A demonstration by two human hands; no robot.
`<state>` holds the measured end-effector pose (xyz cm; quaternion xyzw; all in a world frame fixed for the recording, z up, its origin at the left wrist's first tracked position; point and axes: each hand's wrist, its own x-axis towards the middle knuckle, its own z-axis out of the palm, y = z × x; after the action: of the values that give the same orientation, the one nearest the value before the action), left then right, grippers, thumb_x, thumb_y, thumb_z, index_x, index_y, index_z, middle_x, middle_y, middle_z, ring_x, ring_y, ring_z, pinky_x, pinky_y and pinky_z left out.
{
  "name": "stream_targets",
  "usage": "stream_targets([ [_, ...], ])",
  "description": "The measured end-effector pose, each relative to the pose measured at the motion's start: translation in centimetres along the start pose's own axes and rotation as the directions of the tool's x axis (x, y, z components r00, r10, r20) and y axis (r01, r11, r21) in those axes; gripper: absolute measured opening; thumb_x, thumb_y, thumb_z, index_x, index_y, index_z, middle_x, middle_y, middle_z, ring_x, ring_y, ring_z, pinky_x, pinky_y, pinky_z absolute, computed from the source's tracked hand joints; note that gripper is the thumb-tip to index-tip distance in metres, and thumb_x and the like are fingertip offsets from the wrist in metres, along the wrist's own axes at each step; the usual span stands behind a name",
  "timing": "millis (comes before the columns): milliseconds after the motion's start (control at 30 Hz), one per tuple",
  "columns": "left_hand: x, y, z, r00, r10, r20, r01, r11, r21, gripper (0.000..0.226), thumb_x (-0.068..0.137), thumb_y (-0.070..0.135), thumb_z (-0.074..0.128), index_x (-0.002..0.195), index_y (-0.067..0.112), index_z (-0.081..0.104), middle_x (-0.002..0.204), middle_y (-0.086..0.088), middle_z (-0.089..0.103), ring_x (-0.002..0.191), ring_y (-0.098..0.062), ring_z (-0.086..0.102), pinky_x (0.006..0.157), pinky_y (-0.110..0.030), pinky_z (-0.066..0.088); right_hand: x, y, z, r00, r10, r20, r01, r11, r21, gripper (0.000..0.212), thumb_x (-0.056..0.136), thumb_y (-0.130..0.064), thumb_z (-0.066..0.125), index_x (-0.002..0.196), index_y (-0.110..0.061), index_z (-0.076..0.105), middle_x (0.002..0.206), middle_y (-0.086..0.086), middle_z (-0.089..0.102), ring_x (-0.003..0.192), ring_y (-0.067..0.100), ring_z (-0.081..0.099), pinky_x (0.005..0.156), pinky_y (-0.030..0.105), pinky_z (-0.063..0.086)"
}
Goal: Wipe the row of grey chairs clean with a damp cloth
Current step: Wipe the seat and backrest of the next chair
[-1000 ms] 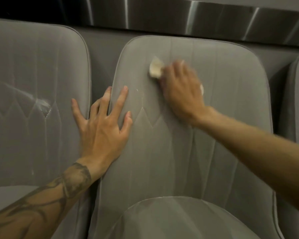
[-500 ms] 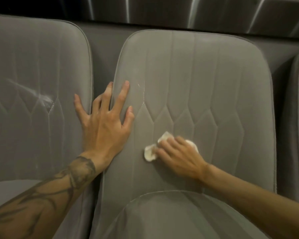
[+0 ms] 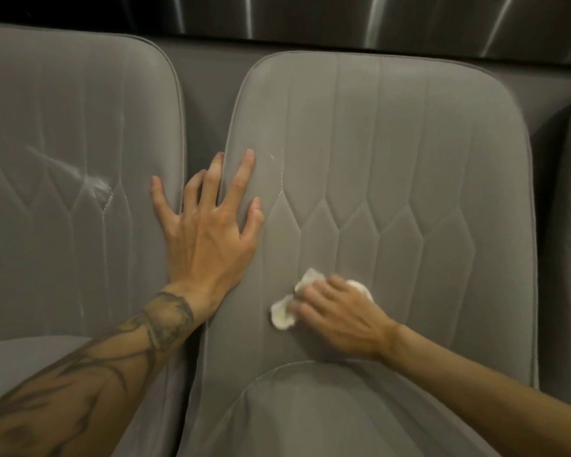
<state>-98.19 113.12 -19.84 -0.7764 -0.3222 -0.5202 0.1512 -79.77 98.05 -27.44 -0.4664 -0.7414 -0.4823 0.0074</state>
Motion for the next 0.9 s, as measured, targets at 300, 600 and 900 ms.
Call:
stream_targets([
  [300, 0.2, -0.5, -1.3, 0.997, 0.051, 0.05, -0.053, 0.998, 0.044, 0.064, 0.103, 0.05, 0.032, 0.164, 0.039, 0.018, 0.165, 0.0, 0.033, 0.14, -0.033, 0.043, 0.116, -0.066, 0.015, 0.3, -4.0, 1.4, 0.972, 0.222, -0.074, -0.217, 0.974, 0.07, 0.018, 0.103, -0.02, 0.046, 0.117, -0.014, 0.056, 0.112, 0.007, 0.057, 0.087, 0.03, 0.057, 0.076, 0.038, 0.038],
  [600, 1.8, -5.5, -1.8, 0.987, 0.148, 0.056, -0.149, 0.989, 0.021, 0.065, 0.102, 0.054, 0.033, 0.16, 0.023, 0.034, 0.167, -0.014, 0.023, 0.156, -0.035, 0.019, 0.121, -0.068, 0.012, 15.8, 12.9, -6.3, 0.624, 0.642, -0.445, -0.711, 0.703, 0.016, 0.026, 0.104, -0.024, 0.045, 0.101, -0.004, 0.062, 0.098, 0.02, 0.06, 0.08, 0.036, 0.055, 0.068, 0.041, 0.039],
  [900, 1.5, -5.6, -1.0, 0.991, 0.135, 0.013, -0.134, 0.99, -0.05, 0.058, 0.102, 0.05, 0.036, 0.151, 0.019, 0.045, 0.167, -0.013, 0.024, 0.158, -0.034, 0.014, 0.123, -0.066, 0.013, 17.5, 11.1, -7.3, 0.869, 0.392, -0.303, -0.405, 0.914, 0.022, 0.033, 0.104, -0.035, 0.047, 0.106, -0.008, 0.066, 0.104, 0.018, 0.06, 0.084, 0.035, 0.055, 0.069, 0.044, 0.042],
])
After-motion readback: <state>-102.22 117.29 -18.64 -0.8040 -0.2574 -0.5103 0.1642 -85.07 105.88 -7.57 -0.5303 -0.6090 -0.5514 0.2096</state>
